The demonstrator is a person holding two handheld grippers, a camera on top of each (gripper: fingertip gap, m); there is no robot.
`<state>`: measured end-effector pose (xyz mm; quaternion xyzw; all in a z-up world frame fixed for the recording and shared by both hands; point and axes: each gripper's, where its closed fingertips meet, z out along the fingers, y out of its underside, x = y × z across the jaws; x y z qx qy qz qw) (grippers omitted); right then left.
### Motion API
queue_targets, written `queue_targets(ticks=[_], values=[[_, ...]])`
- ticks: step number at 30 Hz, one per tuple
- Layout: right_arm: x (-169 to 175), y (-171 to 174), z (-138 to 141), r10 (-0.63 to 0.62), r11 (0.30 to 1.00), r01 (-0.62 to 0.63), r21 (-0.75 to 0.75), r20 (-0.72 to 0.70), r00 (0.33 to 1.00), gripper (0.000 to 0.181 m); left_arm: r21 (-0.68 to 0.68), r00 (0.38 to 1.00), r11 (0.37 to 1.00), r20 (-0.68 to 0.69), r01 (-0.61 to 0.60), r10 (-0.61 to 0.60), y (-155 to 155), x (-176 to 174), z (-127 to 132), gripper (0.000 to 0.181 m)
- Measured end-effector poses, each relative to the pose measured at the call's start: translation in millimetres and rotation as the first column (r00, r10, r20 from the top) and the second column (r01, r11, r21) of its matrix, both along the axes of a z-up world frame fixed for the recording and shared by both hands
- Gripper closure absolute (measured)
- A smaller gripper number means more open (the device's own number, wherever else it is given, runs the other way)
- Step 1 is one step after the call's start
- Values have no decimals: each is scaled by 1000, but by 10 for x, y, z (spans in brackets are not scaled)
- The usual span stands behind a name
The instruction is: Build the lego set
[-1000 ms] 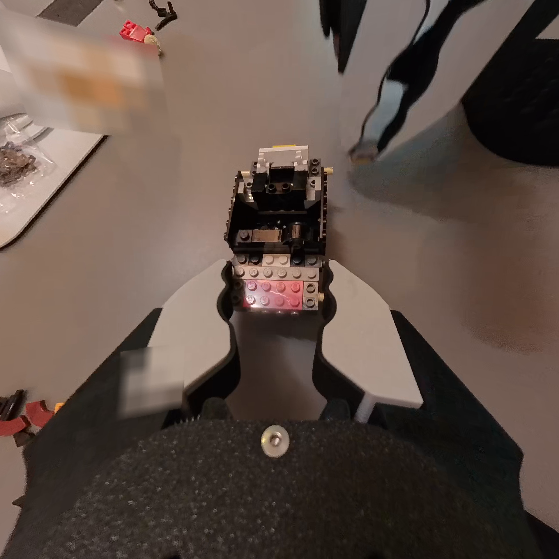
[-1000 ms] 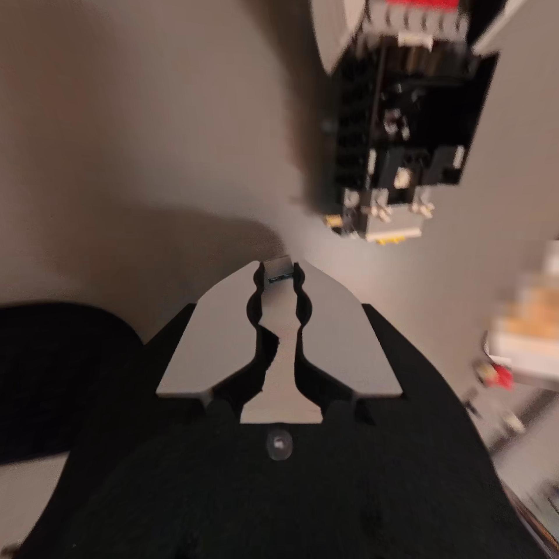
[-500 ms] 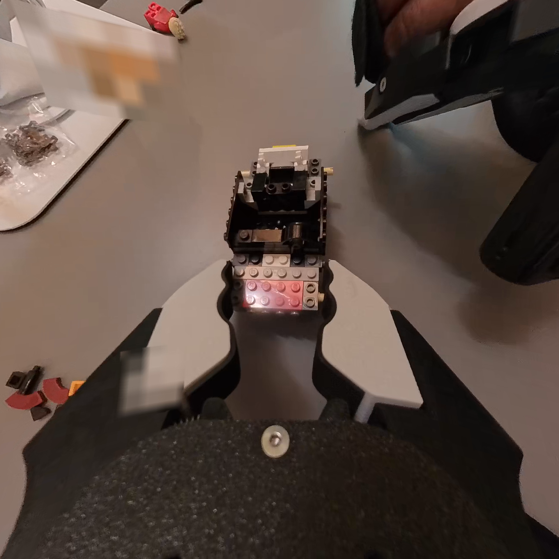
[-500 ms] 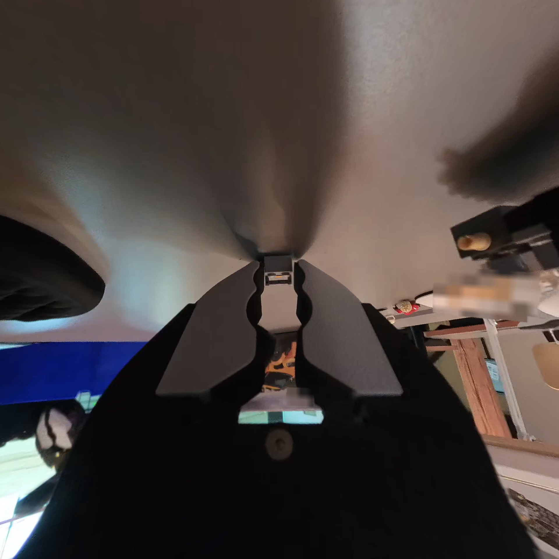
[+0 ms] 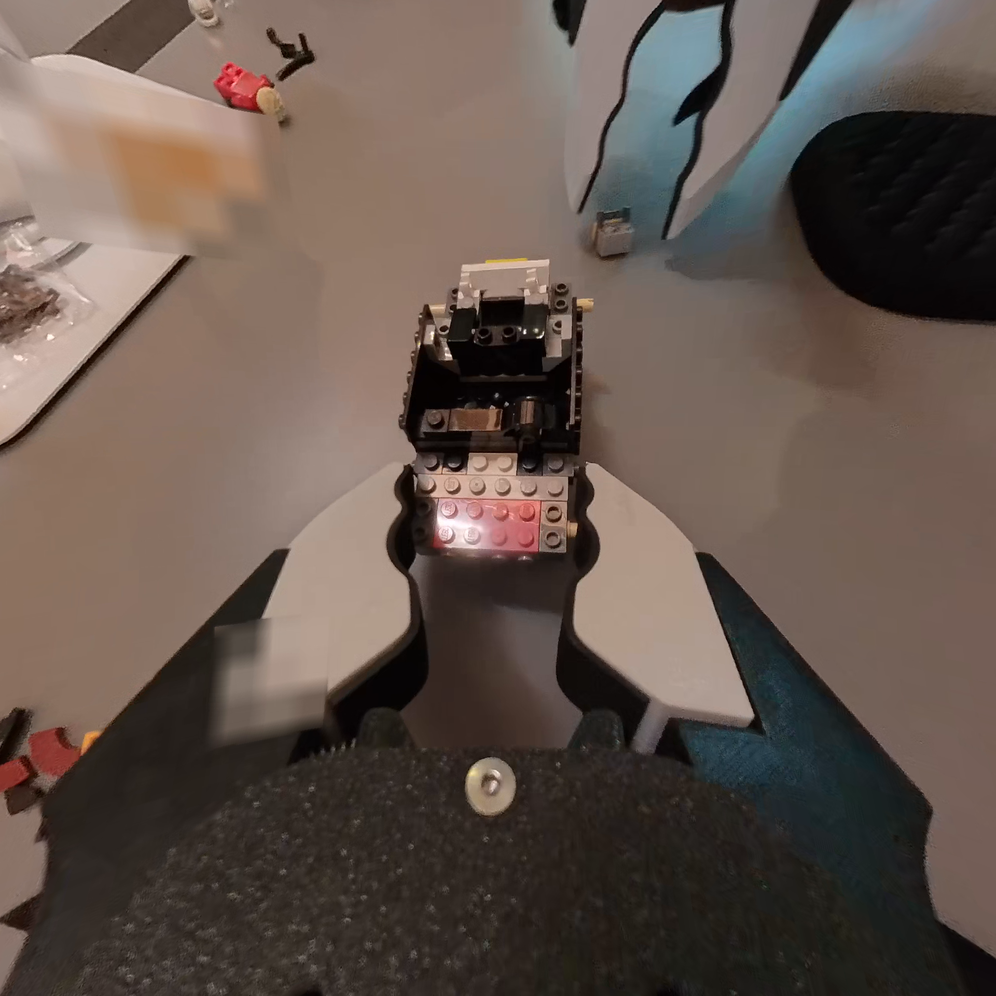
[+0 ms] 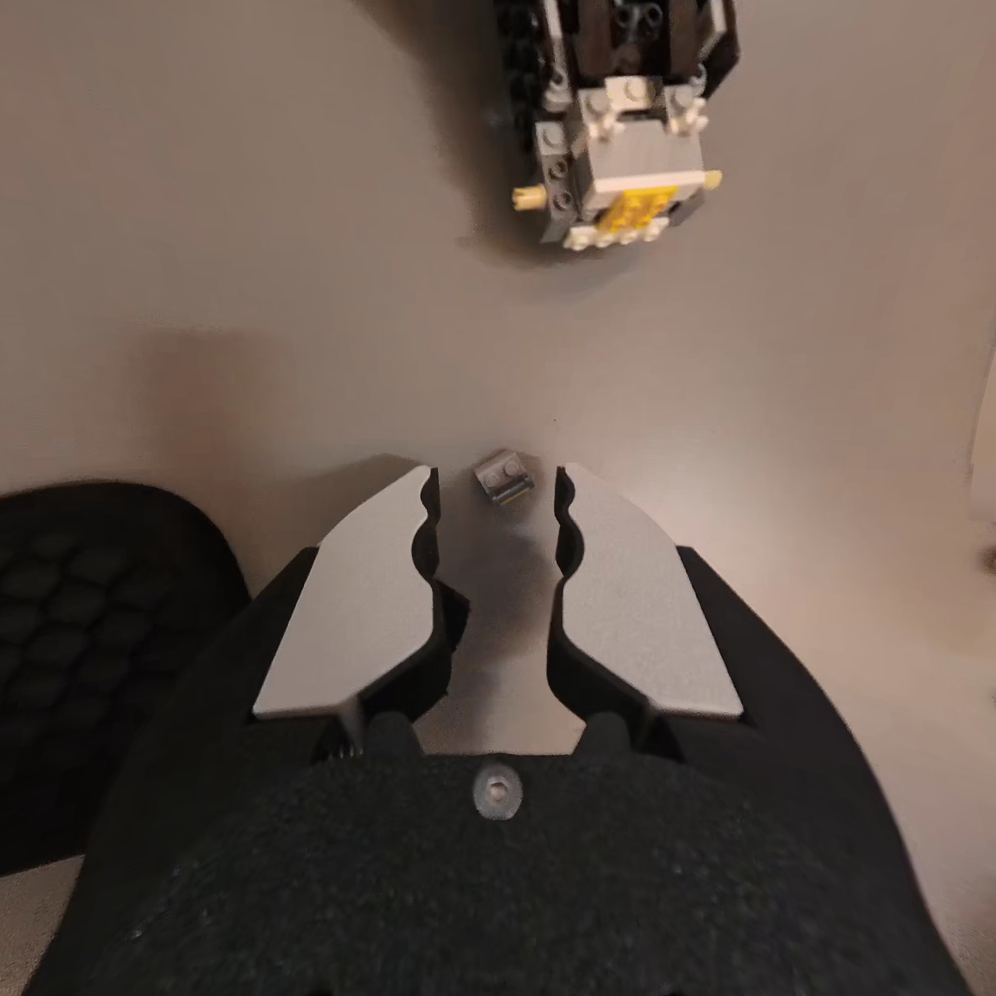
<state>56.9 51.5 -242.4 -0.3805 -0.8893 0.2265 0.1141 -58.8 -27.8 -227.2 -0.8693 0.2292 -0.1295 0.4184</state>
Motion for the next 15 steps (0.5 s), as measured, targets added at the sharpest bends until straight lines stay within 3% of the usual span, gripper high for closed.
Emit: queue_targets(ticks=[6, 15], values=[[2, 30, -67, 26, 992, -27, -127, -16, 1000, 146, 0, 1000, 1000, -8, 23, -23, -12, 39, -11, 125], [-7, -4, -28, 72, 994, -75, -76, -42, 997, 157, -25, 998, 998, 10, 59, -59, -30, 100, -69, 125]])
